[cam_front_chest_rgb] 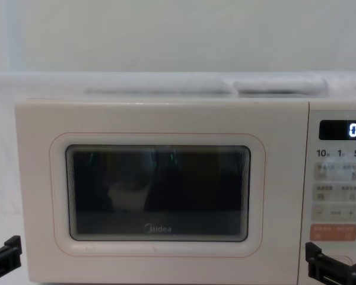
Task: Press the button to open the microwave door with one hand; close the microwave door with the other hand.
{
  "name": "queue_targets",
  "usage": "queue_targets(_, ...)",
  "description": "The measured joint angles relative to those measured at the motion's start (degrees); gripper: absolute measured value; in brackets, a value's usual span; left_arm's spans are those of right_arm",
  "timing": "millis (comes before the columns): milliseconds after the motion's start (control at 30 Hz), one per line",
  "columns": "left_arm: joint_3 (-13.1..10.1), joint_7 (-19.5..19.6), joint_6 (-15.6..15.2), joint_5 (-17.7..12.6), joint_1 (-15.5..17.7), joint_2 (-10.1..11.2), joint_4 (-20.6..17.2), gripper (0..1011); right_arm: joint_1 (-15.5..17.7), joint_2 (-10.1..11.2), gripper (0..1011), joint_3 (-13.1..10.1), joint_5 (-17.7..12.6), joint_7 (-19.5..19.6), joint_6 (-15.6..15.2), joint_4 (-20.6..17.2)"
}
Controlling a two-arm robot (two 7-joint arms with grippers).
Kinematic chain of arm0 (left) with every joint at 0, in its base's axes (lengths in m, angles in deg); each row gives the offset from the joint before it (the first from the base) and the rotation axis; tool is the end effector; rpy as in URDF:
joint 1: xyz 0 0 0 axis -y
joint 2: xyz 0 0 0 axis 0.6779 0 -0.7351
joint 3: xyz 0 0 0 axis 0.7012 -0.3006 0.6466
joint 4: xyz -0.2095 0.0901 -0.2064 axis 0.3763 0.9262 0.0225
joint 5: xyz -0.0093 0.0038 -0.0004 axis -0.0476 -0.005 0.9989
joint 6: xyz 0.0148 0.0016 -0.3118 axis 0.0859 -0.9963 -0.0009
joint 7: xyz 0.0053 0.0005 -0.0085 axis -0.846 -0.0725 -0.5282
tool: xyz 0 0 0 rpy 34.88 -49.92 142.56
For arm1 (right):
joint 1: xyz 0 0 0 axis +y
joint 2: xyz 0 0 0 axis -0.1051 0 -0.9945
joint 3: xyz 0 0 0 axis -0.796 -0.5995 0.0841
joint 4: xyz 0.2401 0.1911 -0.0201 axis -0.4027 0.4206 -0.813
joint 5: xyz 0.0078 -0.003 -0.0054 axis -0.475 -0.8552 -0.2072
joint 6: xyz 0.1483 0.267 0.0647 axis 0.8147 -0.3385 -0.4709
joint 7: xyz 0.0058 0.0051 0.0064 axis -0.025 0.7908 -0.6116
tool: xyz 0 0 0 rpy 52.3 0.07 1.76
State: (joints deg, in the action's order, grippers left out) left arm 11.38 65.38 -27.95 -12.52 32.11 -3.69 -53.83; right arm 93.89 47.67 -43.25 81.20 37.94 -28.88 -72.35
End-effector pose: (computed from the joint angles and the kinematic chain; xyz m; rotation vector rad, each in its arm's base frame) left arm 0.2519 0.0414 -0.3017 -0.0382 0.0141 1.4460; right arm 0.2662 0.0361 -0.3143 -0.0028 -0.0889 -1.3020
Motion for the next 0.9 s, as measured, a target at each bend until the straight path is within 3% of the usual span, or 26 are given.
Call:
queue_targets(667,0.0,0.0,0.0,0.0,0.0,0.0,0.0,1000,0.0,0.0,1002,0.0,0.0,0.0,0.0,0.0)
queue_targets(900,0.0,0.0,0.0,0.0,0.0,0.0,0.0,1000,0.0,0.0,846,0.0,0.0,0.0,0.0,0.0)
